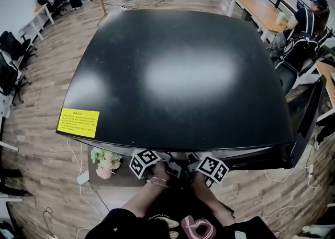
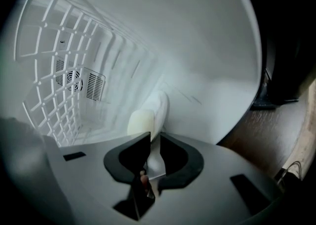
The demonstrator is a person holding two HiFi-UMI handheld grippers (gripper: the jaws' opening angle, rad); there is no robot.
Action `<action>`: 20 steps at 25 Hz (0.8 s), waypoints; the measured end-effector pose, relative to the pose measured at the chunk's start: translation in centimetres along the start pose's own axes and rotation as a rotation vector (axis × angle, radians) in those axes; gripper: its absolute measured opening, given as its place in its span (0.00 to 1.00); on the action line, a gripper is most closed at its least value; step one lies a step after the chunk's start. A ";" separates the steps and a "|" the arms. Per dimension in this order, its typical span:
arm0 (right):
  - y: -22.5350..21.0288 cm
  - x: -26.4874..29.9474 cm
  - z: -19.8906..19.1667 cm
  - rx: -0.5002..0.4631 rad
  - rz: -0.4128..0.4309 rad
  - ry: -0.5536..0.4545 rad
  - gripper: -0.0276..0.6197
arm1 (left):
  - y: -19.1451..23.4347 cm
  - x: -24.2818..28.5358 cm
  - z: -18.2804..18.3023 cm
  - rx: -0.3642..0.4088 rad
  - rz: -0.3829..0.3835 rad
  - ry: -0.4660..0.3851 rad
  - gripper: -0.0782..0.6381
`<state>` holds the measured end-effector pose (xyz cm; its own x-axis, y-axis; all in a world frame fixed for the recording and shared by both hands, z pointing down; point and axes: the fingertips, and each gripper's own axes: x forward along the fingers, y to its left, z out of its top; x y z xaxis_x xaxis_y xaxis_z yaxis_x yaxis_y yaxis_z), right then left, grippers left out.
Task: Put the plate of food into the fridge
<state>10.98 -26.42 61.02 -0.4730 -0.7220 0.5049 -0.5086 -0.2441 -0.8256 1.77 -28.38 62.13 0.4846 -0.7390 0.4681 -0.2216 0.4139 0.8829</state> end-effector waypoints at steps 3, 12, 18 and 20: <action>0.0 -0.3 0.0 -0.001 0.003 -0.001 0.14 | 0.0 0.1 -0.4 0.003 0.005 0.022 0.14; 0.3 -1.2 0.4 -0.037 0.011 -0.049 0.09 | -0.1 0.2 -0.4 0.066 0.099 0.052 0.16; 0.0 -1.6 -0.1 -0.040 0.015 -0.046 0.09 | -0.6 0.2 -0.6 0.117 0.107 0.047 0.24; 0.0 -1.7 -0.1 -0.040 0.014 -0.043 0.09 | -1.0 0.0 -0.5 0.129 0.091 0.040 0.26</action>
<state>11.76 -25.14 60.17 -0.4492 -0.7526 0.4815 -0.5313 -0.2083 -0.8212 2.44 -28.53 61.21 0.4901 -0.6788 0.5469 -0.3717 0.4048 0.8355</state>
